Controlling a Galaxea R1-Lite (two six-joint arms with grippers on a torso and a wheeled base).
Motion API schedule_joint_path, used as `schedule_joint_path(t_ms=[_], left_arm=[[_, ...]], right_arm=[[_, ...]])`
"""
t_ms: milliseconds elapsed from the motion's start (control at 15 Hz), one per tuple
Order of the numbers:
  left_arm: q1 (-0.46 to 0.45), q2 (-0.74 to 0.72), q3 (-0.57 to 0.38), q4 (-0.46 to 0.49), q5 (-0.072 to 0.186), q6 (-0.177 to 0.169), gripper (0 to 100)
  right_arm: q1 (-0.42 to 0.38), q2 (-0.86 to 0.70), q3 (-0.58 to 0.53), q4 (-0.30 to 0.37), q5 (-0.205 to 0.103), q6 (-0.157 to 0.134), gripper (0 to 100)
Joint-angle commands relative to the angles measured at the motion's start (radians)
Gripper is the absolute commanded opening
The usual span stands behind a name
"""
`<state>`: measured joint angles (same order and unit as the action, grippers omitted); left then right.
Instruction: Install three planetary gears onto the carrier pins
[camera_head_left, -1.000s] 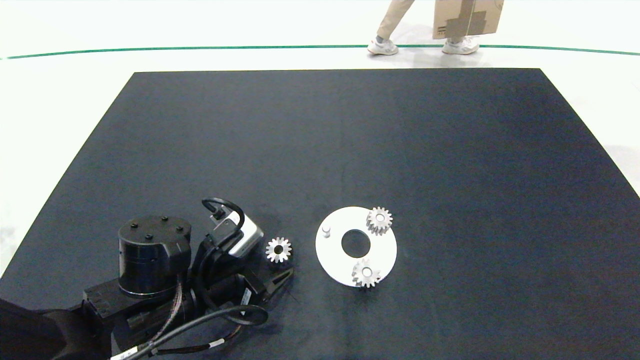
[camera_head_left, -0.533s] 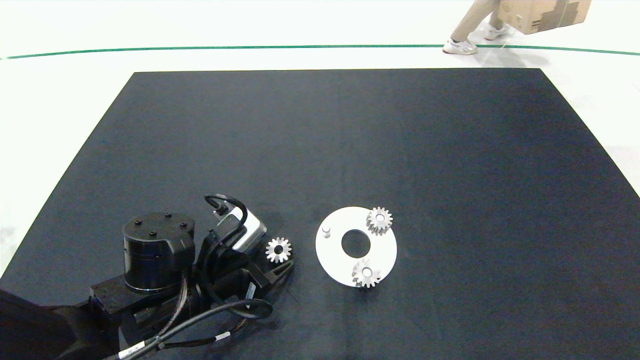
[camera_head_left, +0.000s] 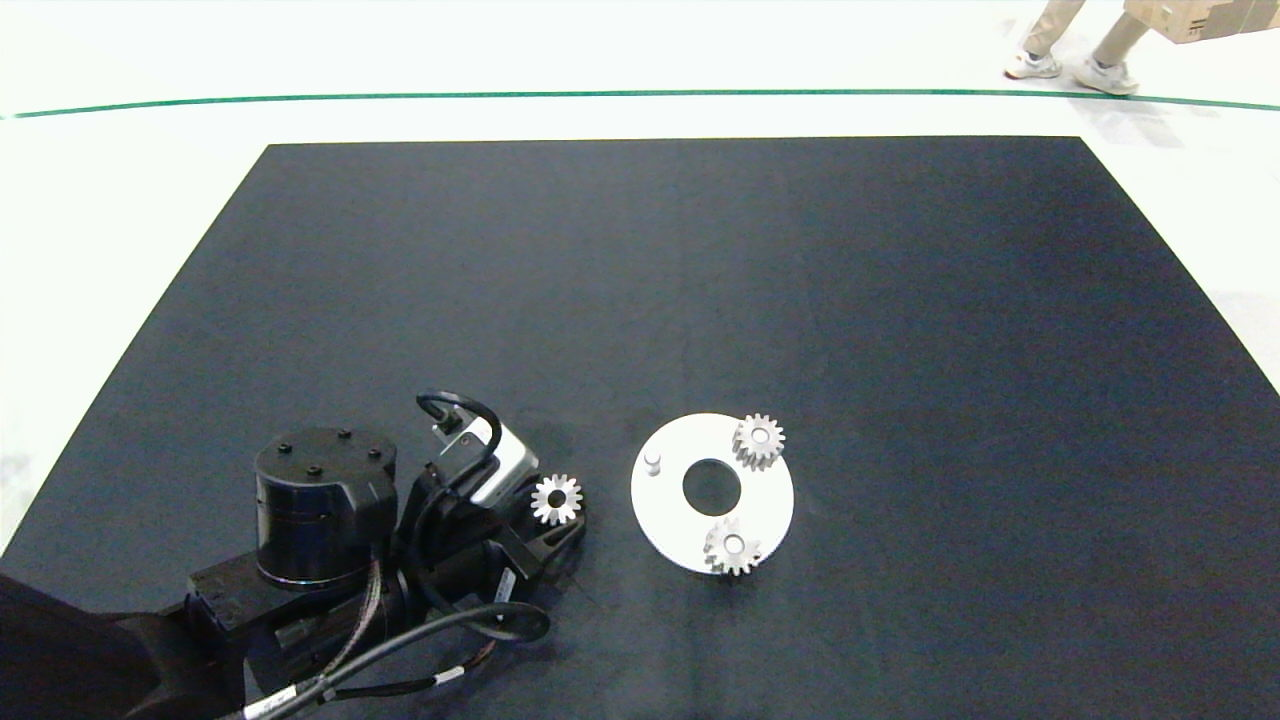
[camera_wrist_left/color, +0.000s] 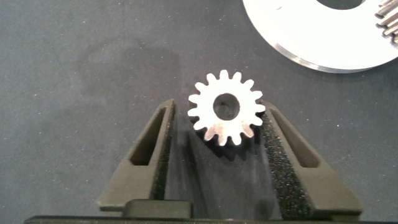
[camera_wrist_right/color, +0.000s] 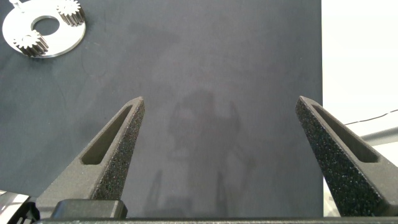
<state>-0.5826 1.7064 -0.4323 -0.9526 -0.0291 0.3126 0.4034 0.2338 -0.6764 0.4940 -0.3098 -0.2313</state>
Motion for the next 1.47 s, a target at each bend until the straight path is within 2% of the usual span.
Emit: schedule_joint_path(t_ms=[67,1133,1400,1467], left_arm=[[-0.005,0.004,0.0,-0.006,0.0,0.002,45],[-0.005,0.001,-0.002,-0.008,0.002,0.003,14],[-0.028,-0.019,0.001,-0.009,0.014,0.007,7],[-0.053,-0.051,-0.003,-0.002,0.031,0.007,7]], right_arm=[[0.0,0.001,-0.003,0.003,-0.002,-0.002,100],[-0.002,-0.008,-0.009,0.006,-0.002,-0.002,100],[-0.002,-0.01,-0.009,0.006,-0.002,-0.002,100],[0.0,-0.01,-0.009,0.008,-0.002,-0.002,100]])
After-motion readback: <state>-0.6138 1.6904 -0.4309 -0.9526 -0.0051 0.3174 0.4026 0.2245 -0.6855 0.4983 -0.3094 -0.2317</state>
